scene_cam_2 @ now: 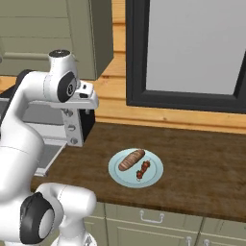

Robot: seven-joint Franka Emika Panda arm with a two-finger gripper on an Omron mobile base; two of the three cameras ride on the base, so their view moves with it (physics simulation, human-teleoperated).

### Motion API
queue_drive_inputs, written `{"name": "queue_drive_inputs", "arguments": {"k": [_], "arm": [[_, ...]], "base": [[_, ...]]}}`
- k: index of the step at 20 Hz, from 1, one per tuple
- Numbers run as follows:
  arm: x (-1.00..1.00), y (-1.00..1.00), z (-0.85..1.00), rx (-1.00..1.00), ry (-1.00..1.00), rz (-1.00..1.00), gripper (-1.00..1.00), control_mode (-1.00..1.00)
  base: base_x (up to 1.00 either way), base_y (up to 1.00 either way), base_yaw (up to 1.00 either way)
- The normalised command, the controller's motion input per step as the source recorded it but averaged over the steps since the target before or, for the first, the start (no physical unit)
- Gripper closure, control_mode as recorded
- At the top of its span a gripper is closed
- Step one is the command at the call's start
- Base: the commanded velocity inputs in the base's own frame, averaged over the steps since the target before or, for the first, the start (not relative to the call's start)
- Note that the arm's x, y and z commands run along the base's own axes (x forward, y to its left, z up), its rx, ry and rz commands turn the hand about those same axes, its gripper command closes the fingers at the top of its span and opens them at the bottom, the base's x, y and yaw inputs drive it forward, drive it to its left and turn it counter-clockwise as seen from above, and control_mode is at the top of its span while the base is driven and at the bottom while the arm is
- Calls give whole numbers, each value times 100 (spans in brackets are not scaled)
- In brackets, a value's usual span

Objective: Pick up the kebab skewer and baguette bread, and place them inside the toaster oven. Close the toaster oven door and start by setting the timer.

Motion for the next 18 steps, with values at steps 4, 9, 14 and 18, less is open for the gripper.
{"name": "queue_drive_inputs", "arguments": {"k": [4, 9, 14, 18], "arm": [[-37, 34, -29, 0, -20, 2, -100, -100], [-22, 100, -16, -8, -59, 2, -100, -100], [0, 100, -30, -3, -48, 0, -100, -100], [10, 100, -36, 1, -24, -1, -100, -100]], "base": [[0, 0, 0], [0, 0, 0], [0, 0, 0], [0, 0, 0]]}}
